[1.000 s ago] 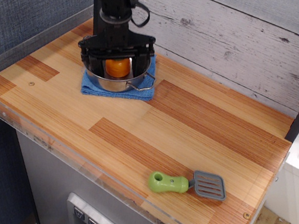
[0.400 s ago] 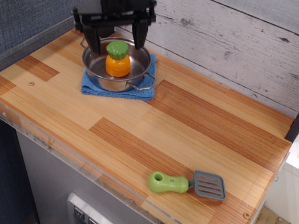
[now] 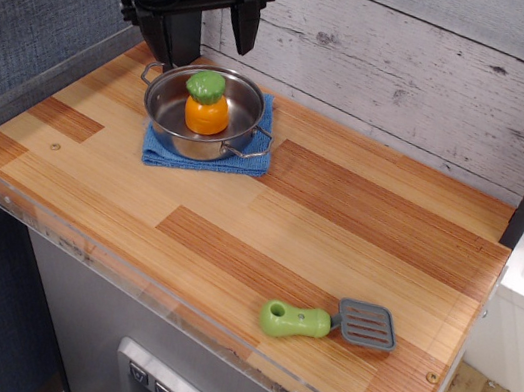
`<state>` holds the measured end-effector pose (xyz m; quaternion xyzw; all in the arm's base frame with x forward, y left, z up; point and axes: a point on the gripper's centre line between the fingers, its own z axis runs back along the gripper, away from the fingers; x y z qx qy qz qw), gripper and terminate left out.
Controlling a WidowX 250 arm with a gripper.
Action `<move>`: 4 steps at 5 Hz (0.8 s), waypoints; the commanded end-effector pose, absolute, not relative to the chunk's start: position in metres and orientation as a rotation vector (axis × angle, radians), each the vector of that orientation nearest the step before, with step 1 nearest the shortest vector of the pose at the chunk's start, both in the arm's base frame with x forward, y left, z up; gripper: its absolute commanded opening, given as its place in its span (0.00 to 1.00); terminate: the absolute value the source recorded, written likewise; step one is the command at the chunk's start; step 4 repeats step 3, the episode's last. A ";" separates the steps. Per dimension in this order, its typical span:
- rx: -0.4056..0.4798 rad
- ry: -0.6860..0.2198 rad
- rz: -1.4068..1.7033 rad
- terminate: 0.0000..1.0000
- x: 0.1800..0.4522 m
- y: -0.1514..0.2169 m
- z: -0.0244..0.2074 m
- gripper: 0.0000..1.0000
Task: Move the carrot and place into pot
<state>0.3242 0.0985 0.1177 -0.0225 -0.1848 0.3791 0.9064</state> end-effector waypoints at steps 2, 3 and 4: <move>-0.053 -0.419 0.776 0.00 0.321 0.097 0.130 1.00; -0.053 -0.419 0.776 1.00 0.321 0.097 0.130 1.00; -0.053 -0.419 0.776 1.00 0.321 0.097 0.130 1.00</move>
